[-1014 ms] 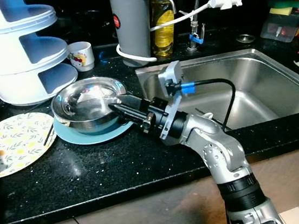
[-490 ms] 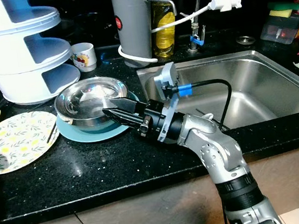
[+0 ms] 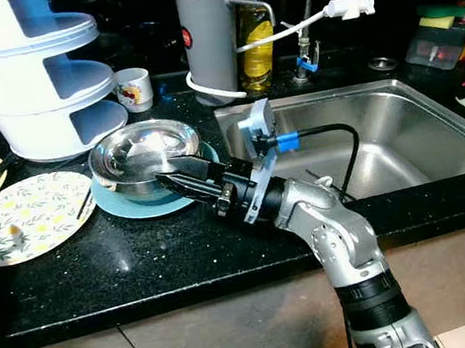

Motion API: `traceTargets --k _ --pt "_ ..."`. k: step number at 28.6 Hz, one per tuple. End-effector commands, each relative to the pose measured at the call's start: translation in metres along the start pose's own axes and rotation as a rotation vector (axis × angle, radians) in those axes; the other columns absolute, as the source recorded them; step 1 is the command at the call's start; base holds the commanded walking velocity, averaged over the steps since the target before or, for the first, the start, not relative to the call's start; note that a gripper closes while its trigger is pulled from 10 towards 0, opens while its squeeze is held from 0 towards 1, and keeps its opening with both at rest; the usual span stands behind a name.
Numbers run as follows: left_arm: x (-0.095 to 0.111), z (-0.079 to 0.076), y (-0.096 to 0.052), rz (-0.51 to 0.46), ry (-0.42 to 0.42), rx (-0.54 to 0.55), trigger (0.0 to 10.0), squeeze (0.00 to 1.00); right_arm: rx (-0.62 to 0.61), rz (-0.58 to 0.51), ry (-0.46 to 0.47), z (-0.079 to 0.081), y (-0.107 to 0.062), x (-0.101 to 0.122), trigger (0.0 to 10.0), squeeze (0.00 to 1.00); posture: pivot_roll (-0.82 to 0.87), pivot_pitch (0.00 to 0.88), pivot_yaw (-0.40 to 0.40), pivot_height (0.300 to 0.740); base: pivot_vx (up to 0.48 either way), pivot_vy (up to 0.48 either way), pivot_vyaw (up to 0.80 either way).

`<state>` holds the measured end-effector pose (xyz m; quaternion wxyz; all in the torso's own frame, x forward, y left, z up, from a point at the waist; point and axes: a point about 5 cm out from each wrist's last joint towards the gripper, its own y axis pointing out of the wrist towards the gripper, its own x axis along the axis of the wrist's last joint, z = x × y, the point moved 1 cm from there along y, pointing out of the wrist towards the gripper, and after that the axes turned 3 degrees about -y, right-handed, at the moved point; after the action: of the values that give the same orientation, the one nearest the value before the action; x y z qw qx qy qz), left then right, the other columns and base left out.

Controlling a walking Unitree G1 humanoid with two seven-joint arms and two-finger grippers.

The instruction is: Kitchen organization

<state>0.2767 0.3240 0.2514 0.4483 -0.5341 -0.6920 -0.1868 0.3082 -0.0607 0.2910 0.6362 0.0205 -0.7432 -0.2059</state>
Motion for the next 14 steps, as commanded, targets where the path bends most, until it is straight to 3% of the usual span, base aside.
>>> traceTargets --k 1,14 --pt "-0.0184 0.0056 0.0067 0.097 -0.018 0.021 0.0 0.00 0.017 -0.002 0.007 0.0045 0.0014 0.0003 10.0 0.00 0.08 0.177 -0.051 0.740 0.000 0.000 0.00" --pt "-0.0105 0.0015 0.0027 0.092 0.025 0.015 0.0 0.00 0.003 -0.024 0.033 0.0092 0.0030 0.0037 10.0 0.00 0.09 0.246 -0.043 0.740 0.000 0.000 0.00"
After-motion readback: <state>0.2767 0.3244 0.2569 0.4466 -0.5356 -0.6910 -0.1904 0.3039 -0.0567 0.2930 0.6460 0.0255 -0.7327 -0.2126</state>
